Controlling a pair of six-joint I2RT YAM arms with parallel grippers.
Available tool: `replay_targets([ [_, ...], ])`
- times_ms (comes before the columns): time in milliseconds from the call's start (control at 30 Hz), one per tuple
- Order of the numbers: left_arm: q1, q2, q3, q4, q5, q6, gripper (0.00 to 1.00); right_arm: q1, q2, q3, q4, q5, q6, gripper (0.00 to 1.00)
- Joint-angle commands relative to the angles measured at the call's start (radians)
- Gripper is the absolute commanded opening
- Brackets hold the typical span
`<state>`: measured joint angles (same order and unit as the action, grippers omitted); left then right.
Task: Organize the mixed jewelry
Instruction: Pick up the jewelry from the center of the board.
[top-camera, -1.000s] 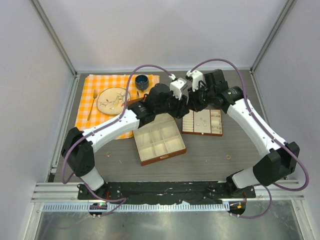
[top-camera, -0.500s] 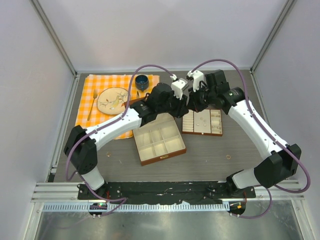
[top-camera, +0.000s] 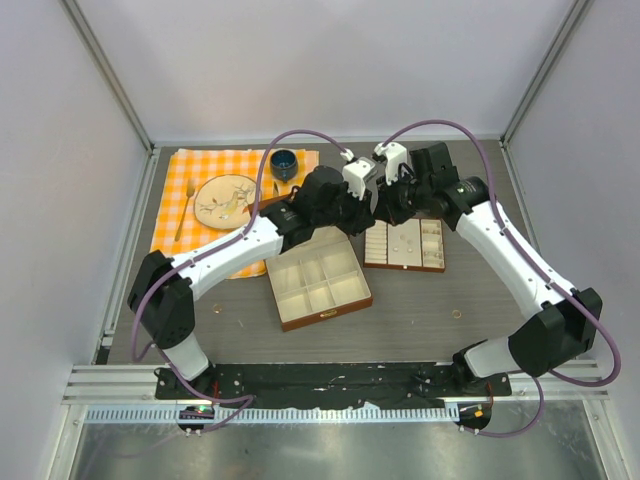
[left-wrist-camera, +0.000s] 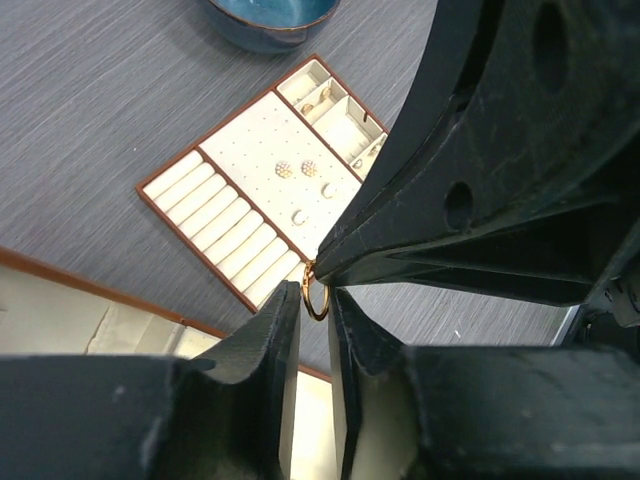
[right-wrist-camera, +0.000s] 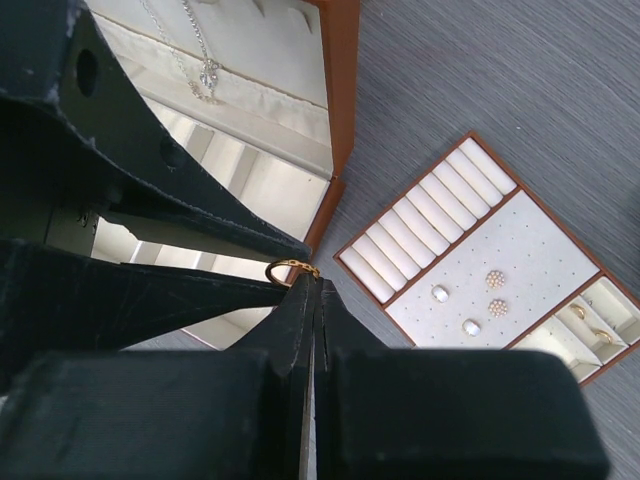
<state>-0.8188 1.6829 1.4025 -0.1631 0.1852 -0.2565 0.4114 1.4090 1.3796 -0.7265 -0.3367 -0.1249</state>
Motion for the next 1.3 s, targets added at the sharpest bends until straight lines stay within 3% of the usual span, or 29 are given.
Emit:
replay_targets([
  [0, 0.009, 0.0, 0.052, 0.017, 0.011, -0.007, 0.19, 0.004, -0.044, -0.004, 0.019, -0.019, 0.004, 0.01],
  [267, 0.009, 0.005, 0.061, 0.017, 0.03, -0.013, 0.0, 0.003, -0.059, -0.025, 0.03, -0.033, -0.002, 0.02],
  [367, 0.01, 0.011, 0.064, 0.016, 0.046, -0.013, 0.0, 0.004, -0.07, -0.033, 0.035, -0.033, -0.004, 0.04],
  [467, 0.01, 0.009, 0.064, 0.014, 0.062, -0.01, 0.0, 0.004, -0.081, -0.033, 0.027, -0.044, -0.009, 0.1],
  [633, 0.033, -0.038, 0.02, 0.025, 0.134, 0.049, 0.0, 0.004, -0.133, -0.028, 0.004, -0.024, -0.044, 0.3],
  [767, 0.092, -0.106, -0.078, 0.082, 0.307, 0.06, 0.0, 0.003, -0.18, -0.011, -0.019, -0.038, -0.082, 0.38],
  [1033, 0.148, -0.198, -0.134, 0.116, 0.705, 0.072, 0.0, 0.0, -0.179, 0.01, -0.088, -0.195, -0.174, 0.41],
  [1267, 0.148, -0.221, -0.138, 0.094, 0.81, 0.069, 0.0, -0.002, -0.189, 0.009, -0.087, -0.306, -0.202, 0.42],
])
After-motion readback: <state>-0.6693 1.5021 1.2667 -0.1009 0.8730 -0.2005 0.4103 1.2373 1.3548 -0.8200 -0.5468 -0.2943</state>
